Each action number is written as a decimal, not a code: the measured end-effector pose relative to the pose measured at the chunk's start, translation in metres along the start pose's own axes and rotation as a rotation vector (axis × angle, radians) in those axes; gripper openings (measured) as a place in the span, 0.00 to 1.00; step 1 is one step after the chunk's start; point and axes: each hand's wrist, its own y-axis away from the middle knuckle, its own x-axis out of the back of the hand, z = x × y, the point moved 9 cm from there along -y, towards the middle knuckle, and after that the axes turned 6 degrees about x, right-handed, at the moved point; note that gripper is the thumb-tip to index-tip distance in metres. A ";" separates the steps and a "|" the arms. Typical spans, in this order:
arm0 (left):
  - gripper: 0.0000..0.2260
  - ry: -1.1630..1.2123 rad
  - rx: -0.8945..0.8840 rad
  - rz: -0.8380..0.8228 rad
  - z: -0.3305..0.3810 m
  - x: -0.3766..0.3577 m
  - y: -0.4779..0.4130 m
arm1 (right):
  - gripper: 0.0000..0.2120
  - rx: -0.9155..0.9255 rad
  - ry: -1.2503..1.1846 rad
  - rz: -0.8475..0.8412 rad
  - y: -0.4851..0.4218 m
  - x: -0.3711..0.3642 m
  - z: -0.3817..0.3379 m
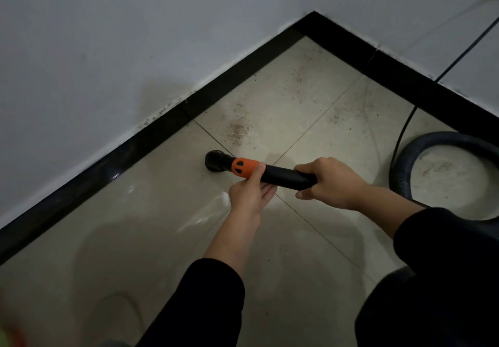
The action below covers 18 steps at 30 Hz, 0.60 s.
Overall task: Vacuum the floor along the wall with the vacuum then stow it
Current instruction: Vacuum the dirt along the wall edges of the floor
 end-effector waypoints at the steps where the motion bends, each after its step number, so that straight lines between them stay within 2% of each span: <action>1: 0.06 0.003 0.000 0.007 0.000 0.002 0.001 | 0.07 0.002 -0.003 -0.001 0.000 -0.001 -0.001; 18: 0.06 0.052 0.003 0.050 0.009 0.036 0.006 | 0.08 0.065 -0.021 -0.022 -0.014 -0.014 -0.028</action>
